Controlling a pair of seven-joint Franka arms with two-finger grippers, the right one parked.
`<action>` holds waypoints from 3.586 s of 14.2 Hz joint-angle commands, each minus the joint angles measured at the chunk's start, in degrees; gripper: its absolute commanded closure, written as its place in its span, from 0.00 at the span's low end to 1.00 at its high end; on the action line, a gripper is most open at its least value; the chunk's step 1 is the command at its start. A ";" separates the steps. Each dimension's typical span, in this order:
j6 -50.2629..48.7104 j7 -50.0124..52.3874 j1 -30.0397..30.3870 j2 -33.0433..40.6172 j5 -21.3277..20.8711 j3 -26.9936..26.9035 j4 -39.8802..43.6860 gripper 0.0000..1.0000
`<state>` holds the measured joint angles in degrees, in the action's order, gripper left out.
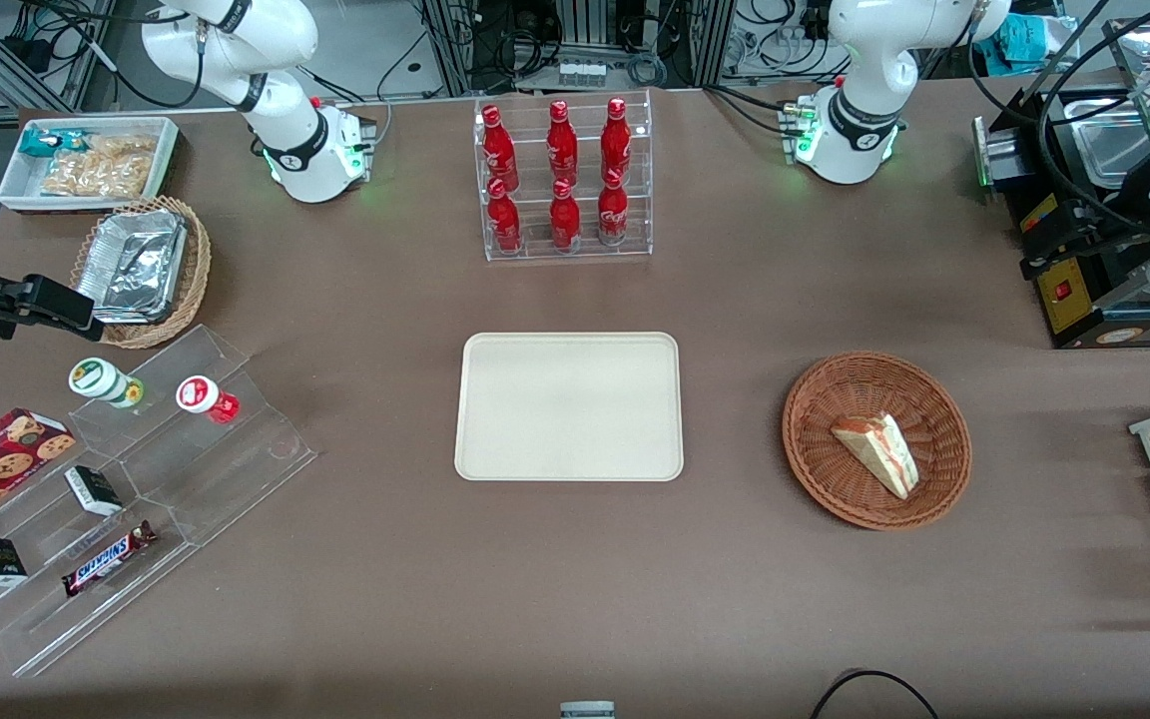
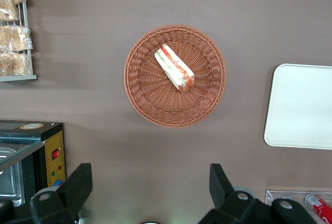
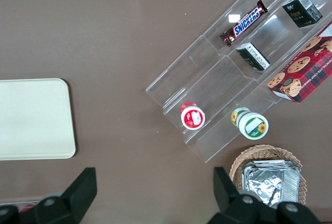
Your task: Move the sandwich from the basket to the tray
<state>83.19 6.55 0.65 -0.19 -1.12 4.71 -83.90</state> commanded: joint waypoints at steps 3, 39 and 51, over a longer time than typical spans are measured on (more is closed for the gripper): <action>-0.04 -0.75 0.23 1.16 -0.29 0.22 -1.09 0.00; 46.45 47.68 -2.41 -27.31 -1.34 0.13 -25.08 0.36; 22.13 48.38 -13.98 -26.26 -1.08 0.39 -5.68 0.79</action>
<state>110.42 52.99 -8.00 -26.23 -1.35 5.72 -94.57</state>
